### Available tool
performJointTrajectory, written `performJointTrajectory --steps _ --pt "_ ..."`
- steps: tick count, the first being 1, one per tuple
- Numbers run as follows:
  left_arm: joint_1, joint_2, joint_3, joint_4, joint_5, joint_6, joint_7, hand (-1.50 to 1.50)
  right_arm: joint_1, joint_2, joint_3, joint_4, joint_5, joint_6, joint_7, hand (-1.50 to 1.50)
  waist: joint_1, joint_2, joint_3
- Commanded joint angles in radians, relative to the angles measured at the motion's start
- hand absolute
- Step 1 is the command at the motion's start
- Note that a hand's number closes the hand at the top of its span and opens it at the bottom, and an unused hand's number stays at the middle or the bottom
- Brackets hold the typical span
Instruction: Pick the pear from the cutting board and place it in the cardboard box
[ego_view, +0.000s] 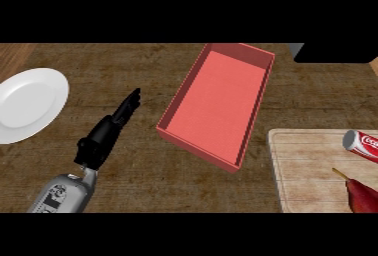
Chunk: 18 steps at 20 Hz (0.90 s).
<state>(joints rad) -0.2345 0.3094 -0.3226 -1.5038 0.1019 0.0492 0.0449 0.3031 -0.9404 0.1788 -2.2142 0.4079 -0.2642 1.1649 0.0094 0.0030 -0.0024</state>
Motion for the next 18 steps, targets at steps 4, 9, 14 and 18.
performJointTrajectory --steps 4,9,14,18 --pt "0.019 -0.035 -0.019 -0.024 -0.05 0.023 0.036 0.0 -0.028 0.082 0.003 0.102 0.008 0.066 0.098 -1.5 -0.01 -0.003 0.002" --pt "-0.042 -0.06 0.014 0.041 -0.044 -0.004 0.01 0.0 -0.158 0.216 0.114 0.229 0.115 0.065 0.139 -1.5 -0.002 0.001 0.002" --pt "-0.025 -0.058 0.048 0.014 -0.067 -0.018 0.024 0.0 -0.154 0.226 0.005 0.308 0.101 0.108 -0.008 -1.5 -0.01 -0.002 0.002" --pt "0.043 -0.06 0.044 -0.072 -0.084 -0.032 0.041 0.0 -0.107 0.25 0.0 0.215 0.144 0.164 0.037 -1.5 -0.011 -0.005 0.002"
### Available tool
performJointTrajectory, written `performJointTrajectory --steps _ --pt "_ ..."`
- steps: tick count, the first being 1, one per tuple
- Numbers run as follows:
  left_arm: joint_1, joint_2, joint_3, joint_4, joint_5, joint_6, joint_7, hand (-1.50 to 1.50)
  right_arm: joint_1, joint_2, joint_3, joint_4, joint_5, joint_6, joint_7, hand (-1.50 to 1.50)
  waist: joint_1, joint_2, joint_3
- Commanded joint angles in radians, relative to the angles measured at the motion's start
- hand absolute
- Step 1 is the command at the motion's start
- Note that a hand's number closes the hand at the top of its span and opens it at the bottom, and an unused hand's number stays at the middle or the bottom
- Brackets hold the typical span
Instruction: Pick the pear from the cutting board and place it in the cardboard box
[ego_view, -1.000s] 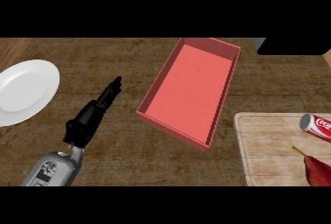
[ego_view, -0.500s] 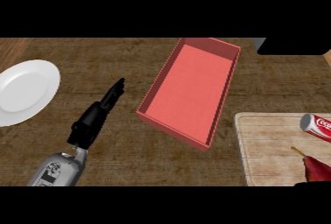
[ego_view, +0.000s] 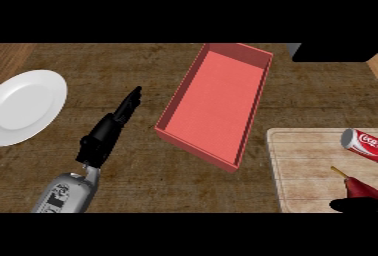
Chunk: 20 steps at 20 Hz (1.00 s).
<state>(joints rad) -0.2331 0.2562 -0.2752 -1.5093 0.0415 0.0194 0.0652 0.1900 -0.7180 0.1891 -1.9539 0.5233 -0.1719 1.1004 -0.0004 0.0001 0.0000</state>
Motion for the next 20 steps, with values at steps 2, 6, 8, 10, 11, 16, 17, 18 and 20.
performJointTrajectory --steps 2,6,8,10,11,16,17,18,20 --pt "0.056 -0.019 0.017 -0.032 -0.028 -0.004 -0.006 0.0 -0.008 0.068 -0.024 0.031 0.043 0.056 0.047 -1.5 0.0 -0.001 0.0" --pt "0.024 -0.004 0.05 -0.013 -0.014 -0.048 -0.012 0.0 -0.081 0.1 0.002 0.07 0.06 0.126 0.103 -1.5 0.004 0.001 0.0" --pt "0.045 -0.001 0.05 -0.031 -0.031 -0.064 -0.005 0.0 -0.031 0.119 -0.039 0.093 0.031 0.115 0.012 -1.5 0.0 0.0 0.0" --pt "0.099 -0.004 0.054 -0.069 -0.025 -0.066 -0.026 0.0 0.009 0.109 -0.063 0.099 0.019 0.128 -0.032 -1.5 -0.001 -0.001 0.0" --pt "0.097 0.004 0.067 -0.082 -0.023 -0.083 -0.019 0.0 -0.057 0.145 -0.037 0.073 0.052 0.159 0.058 -1.5 0.002 -0.001 0.0" --pt "0.027 -0.053 0.053 -0.075 -0.058 -0.064 0.087 0.0 -0.038 0.201 -0.042 0.159 0.086 0.147 -0.008 -1.5 -0.002 0.0 0.0" --pt "0.048 -0.066 0.062 0.039 -0.077 -0.071 -0.064 0.0 -0.087 0.195 -0.082 0.253 0.071 0.145 -0.077 -1.5 -0.001 0.001 0.0" --pt "0.114 -0.049 0.051 -0.068 -0.084 -0.069 -0.02 0.0 0.0 0.204 -0.086 0.225 0.081 0.118 -0.117 -1.5 -0.001 -0.001 0.0" --pt "0.028 -0.062 0.109 0.023 -0.063 -0.101 -0.025 0.0 0.002 0.233 -0.07 0.104 0.111 0.177 -0.026 -1.5 -0.005 -0.001 0.0"
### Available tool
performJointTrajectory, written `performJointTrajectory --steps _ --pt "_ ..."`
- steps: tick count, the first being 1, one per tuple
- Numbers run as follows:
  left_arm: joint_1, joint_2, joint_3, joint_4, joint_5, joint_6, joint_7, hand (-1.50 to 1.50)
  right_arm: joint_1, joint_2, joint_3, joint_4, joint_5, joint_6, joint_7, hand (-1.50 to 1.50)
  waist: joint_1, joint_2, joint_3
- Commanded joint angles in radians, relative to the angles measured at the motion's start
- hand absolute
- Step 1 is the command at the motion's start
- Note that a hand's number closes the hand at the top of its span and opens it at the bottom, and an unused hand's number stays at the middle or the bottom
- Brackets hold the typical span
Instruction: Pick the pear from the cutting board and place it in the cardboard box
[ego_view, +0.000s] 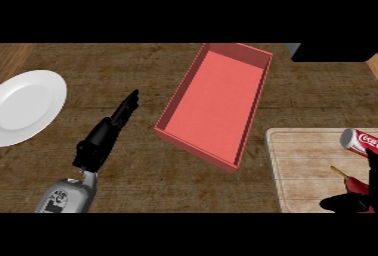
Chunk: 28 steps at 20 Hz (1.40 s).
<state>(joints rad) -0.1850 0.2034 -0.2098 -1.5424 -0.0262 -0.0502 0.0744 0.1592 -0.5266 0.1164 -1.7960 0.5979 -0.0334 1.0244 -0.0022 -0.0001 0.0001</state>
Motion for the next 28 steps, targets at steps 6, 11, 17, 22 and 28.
performJointTrajectory --steps 6,11,17,22,28 --pt "-0.008 -0.002 0.049 -0.064 -0.001 -0.062 0.077 0.0 0.0 0.072 -0.01 0.076 0.099 0.057 0.009 -1.5 0.002 -0.001 0.0" --pt "-0.04 -0.05 0.07 0.049 -0.049 -0.049 -0.023 0.0 0.017 0.079 -0.063 0.043 0.103 0.109 -0.018 -1.5 -0.002 0.0 0.0" --pt "0.001 -0.042 0.087 0.026 -0.032 -0.077 -0.034 0.0 -0.048 0.095 -0.072 0.234 0.137 0.071 -0.156 1.5 0.003 0.0 0.0" --pt "-0.021 -0.045 0.089 0.048 -0.061 -0.076 -0.021 0.0 -0.039 0.122 -0.031 0.172 0.261 0.032 -0.103 1.5 0.002 0.0 0.0" --pt "-0.057 -0.074 0.031 0.034 -0.048 -0.114 -0.011 0.0 -0.17 -0.044 0.241 0.01 0.217 0.185 -0.625 1.5 0.132 0.007 0.004"
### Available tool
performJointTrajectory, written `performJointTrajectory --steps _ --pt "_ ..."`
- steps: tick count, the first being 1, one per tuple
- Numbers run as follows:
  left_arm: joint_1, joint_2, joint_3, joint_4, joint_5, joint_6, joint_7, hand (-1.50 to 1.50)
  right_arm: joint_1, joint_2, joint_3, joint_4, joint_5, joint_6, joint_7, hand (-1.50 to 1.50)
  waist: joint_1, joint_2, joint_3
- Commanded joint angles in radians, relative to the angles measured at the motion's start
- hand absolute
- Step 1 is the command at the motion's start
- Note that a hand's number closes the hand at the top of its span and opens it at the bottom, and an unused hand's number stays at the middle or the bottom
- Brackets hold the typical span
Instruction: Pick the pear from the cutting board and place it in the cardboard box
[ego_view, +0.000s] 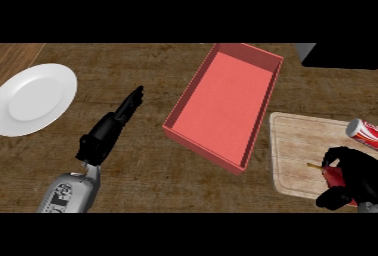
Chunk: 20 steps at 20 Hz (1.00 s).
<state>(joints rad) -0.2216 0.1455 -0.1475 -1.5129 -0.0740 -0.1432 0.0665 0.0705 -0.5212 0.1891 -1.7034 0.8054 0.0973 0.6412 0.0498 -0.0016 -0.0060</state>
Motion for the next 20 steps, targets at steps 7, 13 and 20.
performJointTrajectory --steps 7,13,20 --pt "-0.047 -0.042 -0.06 0.02 -0.006 -0.026 0.004 0.0 -0.246 -0.162 0.388 -0.27 -0.008 0.063 -0.778 1.5 0.091 0.007 0.014" --pt "0.002 -0.024 -0.013 0.016 -0.01 0.014 -0.01 0.0 -0.252 -0.322 0.245 -0.316 -0.237 0.022 -1.233 1.5 -0.021 0.006 0.012" --pt "-0.007 0.023 0.052 0.007 0.014 0.002 0.013 0.0 -0.273 -0.463 -0.101 -0.165 -0.685 0.193 -1.601 1.5 -0.058 0.003 0.008"
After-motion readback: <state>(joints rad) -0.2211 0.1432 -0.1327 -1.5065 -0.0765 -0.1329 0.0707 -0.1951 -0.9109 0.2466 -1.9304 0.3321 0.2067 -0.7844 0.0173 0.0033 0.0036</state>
